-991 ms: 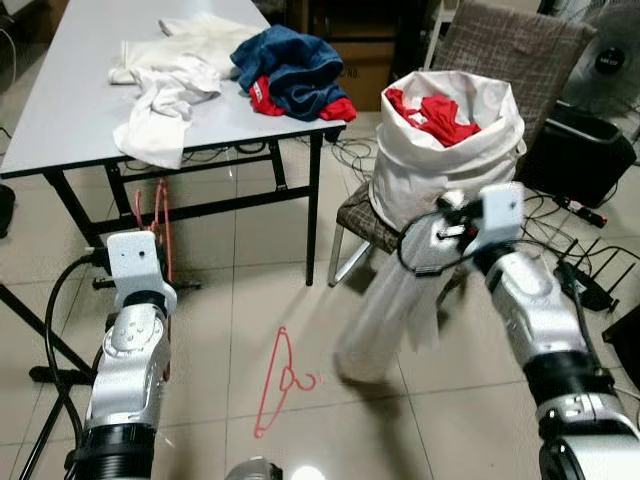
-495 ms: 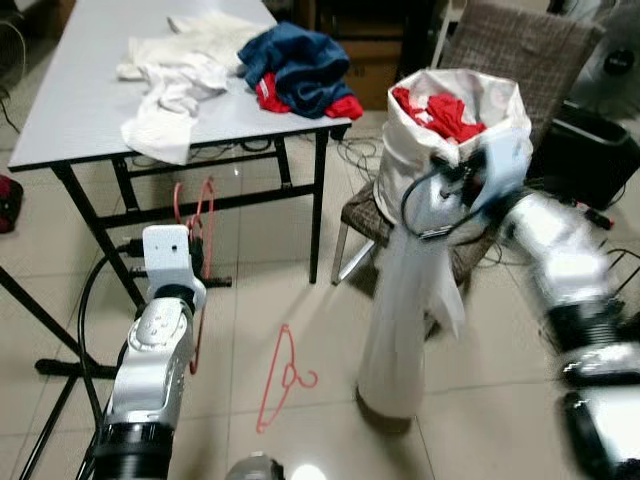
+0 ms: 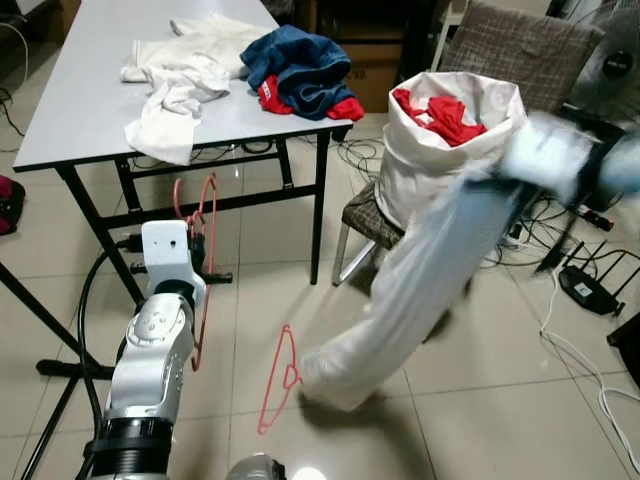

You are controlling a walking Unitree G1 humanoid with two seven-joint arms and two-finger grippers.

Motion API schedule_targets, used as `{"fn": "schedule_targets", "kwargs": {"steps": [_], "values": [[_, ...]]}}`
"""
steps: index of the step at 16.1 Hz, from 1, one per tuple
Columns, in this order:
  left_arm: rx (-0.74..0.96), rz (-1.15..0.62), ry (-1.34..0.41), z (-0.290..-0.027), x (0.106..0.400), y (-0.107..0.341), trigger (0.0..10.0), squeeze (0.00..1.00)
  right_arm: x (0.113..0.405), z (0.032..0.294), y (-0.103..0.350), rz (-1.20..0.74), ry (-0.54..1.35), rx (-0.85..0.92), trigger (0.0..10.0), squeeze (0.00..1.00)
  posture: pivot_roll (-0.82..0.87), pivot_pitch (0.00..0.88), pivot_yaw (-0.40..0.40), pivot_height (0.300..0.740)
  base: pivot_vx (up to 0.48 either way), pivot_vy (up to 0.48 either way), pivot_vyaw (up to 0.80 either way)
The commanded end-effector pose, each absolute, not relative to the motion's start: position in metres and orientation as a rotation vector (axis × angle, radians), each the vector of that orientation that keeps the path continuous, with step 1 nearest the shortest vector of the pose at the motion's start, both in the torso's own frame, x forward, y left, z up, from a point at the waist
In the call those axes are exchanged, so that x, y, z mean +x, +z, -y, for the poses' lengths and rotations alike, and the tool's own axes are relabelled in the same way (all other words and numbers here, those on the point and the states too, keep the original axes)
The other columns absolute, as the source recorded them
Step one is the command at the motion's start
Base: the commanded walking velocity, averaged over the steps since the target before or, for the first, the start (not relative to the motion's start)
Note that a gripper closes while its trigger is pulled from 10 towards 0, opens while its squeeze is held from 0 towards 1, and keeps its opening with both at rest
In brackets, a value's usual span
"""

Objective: Hang hanger

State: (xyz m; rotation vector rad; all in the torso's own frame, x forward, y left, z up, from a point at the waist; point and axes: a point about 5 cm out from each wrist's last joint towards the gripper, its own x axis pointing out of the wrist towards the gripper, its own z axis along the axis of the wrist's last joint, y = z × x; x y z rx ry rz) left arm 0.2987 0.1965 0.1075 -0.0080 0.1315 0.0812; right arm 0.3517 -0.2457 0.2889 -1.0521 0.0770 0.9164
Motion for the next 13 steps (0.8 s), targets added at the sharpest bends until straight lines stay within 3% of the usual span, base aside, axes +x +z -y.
{"fn": "schedule_targets", "kwargs": {"steps": [1, 2, 5, 8, 10, 13], "values": [[-0.011, -0.118, 0.067, -0.197, 0.3, 0.113, 10.0, 0.0, 0.348, 0.252, 0.302, -0.04, 0.919, -1.079, 10.0, 0.0, 0.07, 0.0, -0.013, 0.74, 0.0, 0.0, 0.0], [-0.03, -0.127, 0.045, -0.195, 0.299, 0.112, 10.0, 0.0, 0.353, 0.275, 0.312, -0.161, 0.739, -1.389, 10.0, 0.0, 0.07, 0.0, -0.021, 0.74, 0.0, 0.0, 0.0], [-0.042, -0.141, -0.014, -0.181, 0.296, 0.107, 10.0, 0.0, 0.358, 0.309, 0.328, -0.408, 0.448, -1.862, 10.0, 0.0, 0.06, 0.0, -0.031, 0.74, 0.0, 0.0, 0.0], [-0.048, -0.143, -0.033, -0.175, 0.296, 0.106, 10.0, 0.0, 0.363, 0.313, 0.337, -0.403, 0.338, -1.992, 10.0, 0.0, 0.06, 0.0, -0.038, 0.74, 0.0, 0.0, 0.0], [-0.048, -0.139, -0.04, -0.175, 0.296, 0.108, 10.0, 0.0, 0.369, 0.306, 0.342, -0.278, 0.272, -2.104, 10.0, 0.0, 0.06, 0.0, -0.035, 0.74, 0.0, 0.0, 0.0], [-0.049, -0.144, -0.044, -0.176, 0.296, 0.107, 10.0, 0.0, 0.372, 0.304, 0.34, -0.232, 0.29, -2.091, 10.0, 0.0, 0.06, 0.0, -0.031, 0.74, 0.0, 0.0, 0.0]]}}
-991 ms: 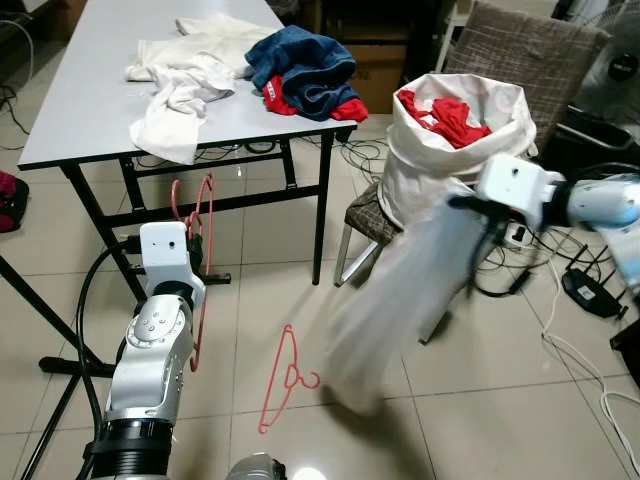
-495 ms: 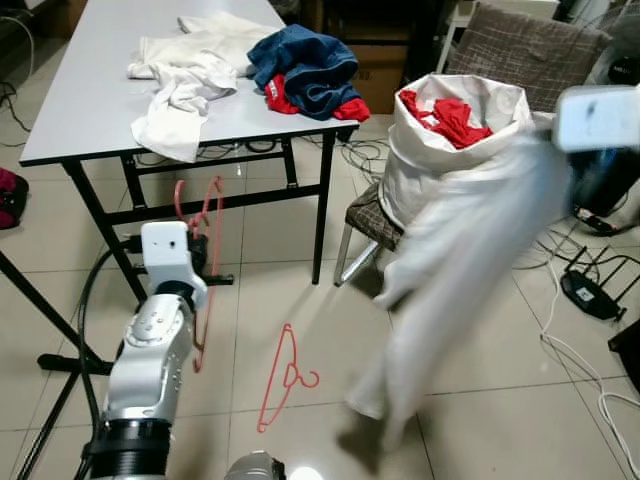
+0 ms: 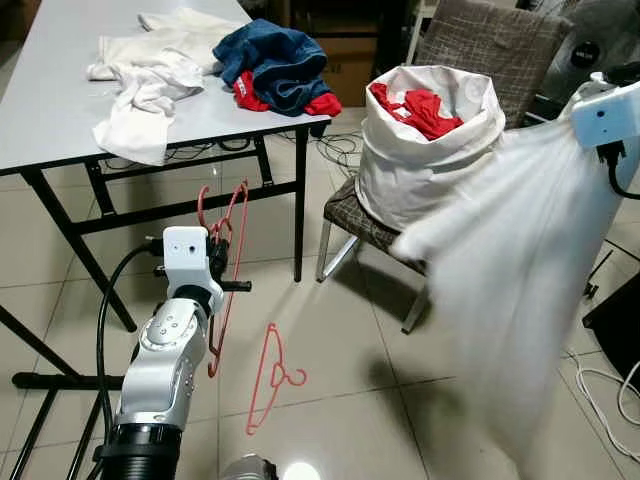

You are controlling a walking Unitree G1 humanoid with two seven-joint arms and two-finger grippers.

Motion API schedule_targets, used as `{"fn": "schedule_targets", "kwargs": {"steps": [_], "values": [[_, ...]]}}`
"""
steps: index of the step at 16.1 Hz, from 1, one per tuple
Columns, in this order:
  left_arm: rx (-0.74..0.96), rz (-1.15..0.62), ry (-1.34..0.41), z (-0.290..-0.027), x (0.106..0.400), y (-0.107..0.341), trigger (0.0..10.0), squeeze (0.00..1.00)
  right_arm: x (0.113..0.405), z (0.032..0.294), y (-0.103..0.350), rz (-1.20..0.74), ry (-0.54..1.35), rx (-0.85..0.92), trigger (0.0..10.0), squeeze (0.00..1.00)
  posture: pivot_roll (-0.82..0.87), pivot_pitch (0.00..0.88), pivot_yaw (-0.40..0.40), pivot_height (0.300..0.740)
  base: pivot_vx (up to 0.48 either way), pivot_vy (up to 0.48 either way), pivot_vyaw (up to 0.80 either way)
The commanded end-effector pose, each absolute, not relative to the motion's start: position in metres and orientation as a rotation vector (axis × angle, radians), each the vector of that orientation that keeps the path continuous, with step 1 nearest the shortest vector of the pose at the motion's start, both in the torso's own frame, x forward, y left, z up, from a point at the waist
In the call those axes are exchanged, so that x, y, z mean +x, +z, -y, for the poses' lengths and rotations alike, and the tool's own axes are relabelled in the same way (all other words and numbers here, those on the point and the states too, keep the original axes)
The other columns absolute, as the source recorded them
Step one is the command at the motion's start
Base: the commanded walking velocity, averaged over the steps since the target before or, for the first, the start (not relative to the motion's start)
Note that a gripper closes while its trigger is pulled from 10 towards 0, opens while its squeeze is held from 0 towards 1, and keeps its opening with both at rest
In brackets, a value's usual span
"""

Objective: Hang hanger

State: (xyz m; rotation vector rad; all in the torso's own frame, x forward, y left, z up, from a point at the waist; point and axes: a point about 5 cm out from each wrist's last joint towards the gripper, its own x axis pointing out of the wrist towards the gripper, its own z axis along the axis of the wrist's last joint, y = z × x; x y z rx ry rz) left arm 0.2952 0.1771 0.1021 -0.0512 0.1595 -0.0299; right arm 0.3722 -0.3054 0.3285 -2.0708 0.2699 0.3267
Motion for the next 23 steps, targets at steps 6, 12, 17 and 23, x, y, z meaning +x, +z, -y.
{"fn": "schedule_targets", "kwargs": {"steps": [6, 12, 17, 23], "values": [[-0.144, -0.172, -0.278, -0.153, 0.292, 0.106, 10.0, 0.0, 0.372, 0.283, 0.323, -0.085, 0.509, -1.737, 10.0, 0.0, 0.05, 0.0, -0.038, 0.74, 0.0, 0.0, 0.0], [-0.284, -0.139, -0.443, -0.15, 0.294, 0.123, 10.0, 0.0, 0.382, 0.274, 0.299, -0.022, 0.442, -1.37, 10.0, 0.0, 0.05, 0.0, -0.069, 0.74, 0.0, 0.0, 0.0], [-0.283, -0.174, -0.131, -0.156, 0.289, 0.101, 10.0, 0.0, 0.394, 0.225, 0.211, 0.012, 0.469, -0.447, 10.0, 0.0, 0.09, 0.0, -0.076, 0.74, 0.0, 0.0, 0.0], [-0.143, -0.201, -0.017, -0.176, 0.275, 0.088, 10.0, 0.0, 0.382, 0.191, 0.149, -0.051, 0.444, -0.189, 10.0, 0.0, 0.11, 0.0, -0.048, 0.74, 0.0, -0.16, 0.59]]}}
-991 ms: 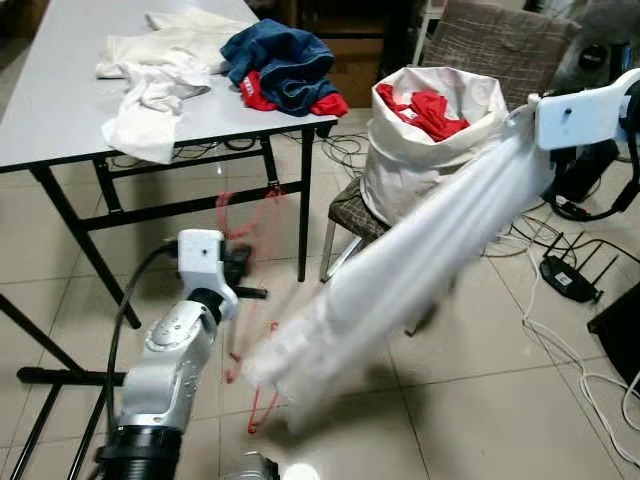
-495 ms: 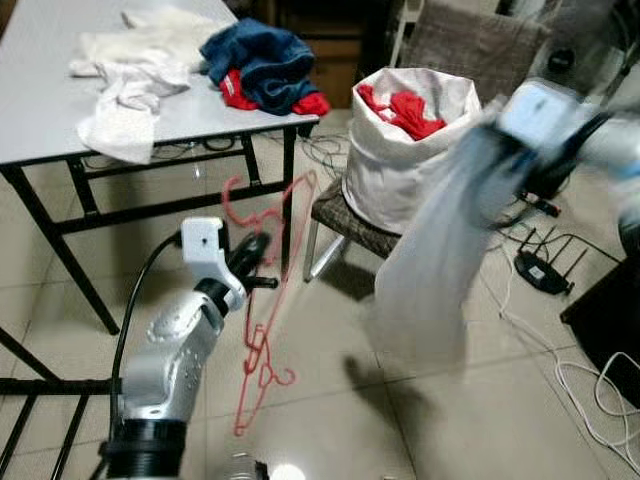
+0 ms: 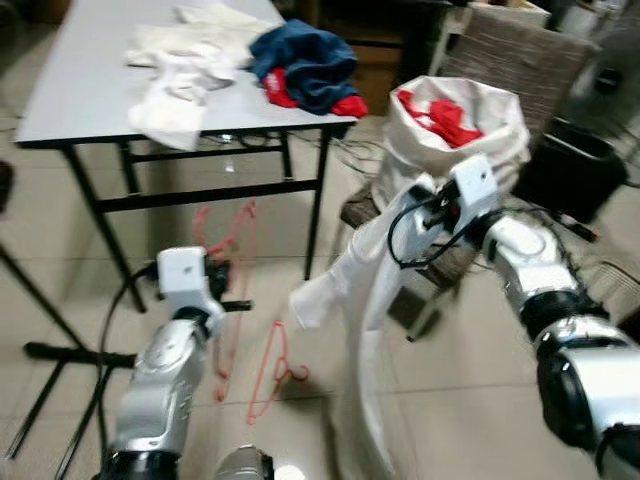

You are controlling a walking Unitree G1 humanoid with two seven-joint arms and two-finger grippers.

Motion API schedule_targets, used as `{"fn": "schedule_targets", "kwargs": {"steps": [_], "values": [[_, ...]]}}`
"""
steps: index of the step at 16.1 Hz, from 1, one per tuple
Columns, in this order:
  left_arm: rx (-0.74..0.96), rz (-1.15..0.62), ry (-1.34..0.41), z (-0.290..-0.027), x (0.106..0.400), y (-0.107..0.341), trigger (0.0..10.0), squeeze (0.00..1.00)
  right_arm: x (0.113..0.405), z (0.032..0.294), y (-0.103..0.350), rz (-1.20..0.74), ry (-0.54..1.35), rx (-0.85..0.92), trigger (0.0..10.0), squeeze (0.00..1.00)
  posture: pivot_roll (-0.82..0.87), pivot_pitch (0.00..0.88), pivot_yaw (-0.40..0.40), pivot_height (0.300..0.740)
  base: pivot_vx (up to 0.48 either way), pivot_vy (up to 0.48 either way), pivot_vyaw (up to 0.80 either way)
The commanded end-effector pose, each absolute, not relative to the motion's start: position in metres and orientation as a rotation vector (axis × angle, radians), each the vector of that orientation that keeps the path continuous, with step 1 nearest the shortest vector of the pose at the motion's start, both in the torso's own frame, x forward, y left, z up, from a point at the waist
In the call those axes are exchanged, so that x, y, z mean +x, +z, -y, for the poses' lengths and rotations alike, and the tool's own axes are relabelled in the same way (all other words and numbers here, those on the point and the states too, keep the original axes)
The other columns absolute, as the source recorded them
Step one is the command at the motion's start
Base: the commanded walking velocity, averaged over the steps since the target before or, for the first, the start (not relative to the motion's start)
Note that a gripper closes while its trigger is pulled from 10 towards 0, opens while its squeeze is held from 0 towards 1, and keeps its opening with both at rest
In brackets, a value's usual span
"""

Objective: Hang hanger

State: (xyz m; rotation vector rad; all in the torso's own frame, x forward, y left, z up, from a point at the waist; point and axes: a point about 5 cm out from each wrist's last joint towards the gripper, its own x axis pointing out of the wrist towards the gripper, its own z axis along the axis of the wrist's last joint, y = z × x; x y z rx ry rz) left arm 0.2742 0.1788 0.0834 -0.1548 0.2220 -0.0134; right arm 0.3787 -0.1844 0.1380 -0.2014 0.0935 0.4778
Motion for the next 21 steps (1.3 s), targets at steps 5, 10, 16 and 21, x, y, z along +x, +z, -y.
{"fn": "schedule_targets", "kwargs": {"steps": [5, 10, 16, 21], "values": [[-0.157, -0.162, 0.003, -0.17, 0.279, 0.096, 10.0, 0.0, 0.376, 0.17, 0.136, -0.026, 0.448, -0.121, 10.0, 0.0, 0.12, 0.0, -0.048, 0.74, 0.0, -0.48, 0.55], [-0.108, -0.134, 0.136, -0.175, 0.282, 0.102, 10.0, 0.0, 0.373, 0.154, 0.137, 0.003, 0.534, -0.098, 10.0, 0.0, 0.13, 0.0, -0.079, 0.74, 0.0, 0.0, 0.5], [-0.076, -0.16, 0.211, -0.18, 0.273, 0.093, 10.0, 0.0, 0.373, 0.158, 0.138, 0.042, 0.438, 0.045, 10.0, 0.0, 0.16, 0.0, -0.106, 0.74, 0.0, 0.0, 0.48], [-0.075, -0.159, 0.319, -0.179, 0.261, 0.094, 10.0, 0.0, 0.372, 0.151, 0.133, 0.031, 0.43, 0.084, 10.0, 0.0, 0.21, 0.0, -0.121, 0.74, 0.0, -0.48, 0.48]]}}
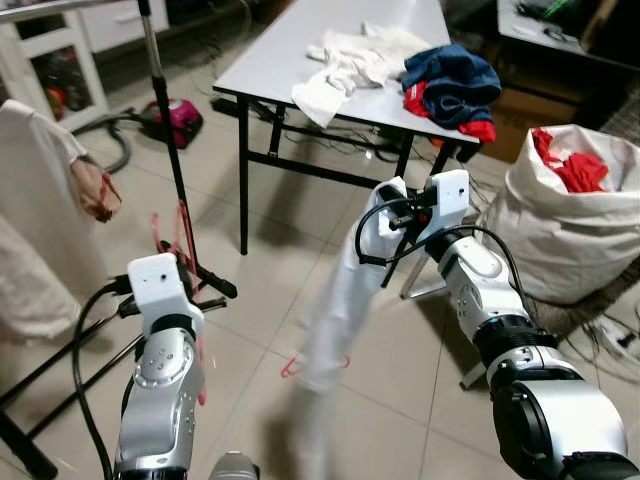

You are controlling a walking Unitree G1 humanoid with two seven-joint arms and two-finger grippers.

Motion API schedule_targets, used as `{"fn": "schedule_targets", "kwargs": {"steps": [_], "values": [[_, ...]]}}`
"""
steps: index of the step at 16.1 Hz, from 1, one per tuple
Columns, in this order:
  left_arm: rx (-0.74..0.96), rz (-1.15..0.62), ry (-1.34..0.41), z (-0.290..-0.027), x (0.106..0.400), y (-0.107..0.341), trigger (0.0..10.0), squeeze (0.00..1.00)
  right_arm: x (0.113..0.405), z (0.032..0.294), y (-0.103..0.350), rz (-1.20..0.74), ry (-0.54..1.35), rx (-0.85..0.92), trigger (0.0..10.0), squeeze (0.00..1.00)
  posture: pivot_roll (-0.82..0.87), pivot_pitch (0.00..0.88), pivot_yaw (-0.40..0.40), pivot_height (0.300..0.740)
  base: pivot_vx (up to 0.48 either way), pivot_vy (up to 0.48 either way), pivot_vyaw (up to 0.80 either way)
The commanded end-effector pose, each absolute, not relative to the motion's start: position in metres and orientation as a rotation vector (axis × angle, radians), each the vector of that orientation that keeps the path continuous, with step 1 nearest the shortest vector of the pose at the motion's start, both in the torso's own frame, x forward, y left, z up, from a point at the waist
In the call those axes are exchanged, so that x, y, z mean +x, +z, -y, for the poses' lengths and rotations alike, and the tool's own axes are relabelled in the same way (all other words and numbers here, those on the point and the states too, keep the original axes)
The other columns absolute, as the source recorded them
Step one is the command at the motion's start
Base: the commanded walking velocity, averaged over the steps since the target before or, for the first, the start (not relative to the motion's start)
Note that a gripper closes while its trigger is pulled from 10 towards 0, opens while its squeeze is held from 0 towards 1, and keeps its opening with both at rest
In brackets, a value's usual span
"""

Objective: Hang hanger

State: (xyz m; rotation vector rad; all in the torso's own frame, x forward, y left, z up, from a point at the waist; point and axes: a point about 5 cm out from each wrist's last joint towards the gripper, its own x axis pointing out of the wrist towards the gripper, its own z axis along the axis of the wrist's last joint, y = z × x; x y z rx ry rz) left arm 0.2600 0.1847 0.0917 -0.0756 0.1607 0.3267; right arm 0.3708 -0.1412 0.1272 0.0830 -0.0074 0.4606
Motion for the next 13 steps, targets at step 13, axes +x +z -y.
{"fn": "schedule_targets", "kwargs": {"steps": [13], "values": [[0.066, -0.141, 0.354, -0.199, 0.271, 0.105, 10.0, 0.0, 0.375, 0.146, 0.137, 0.039, 0.447, 0.031, 10.0, 0.0, 0.23, 0.0, -0.114, 0.74, 0.0, -0.185, 0.47]]}}
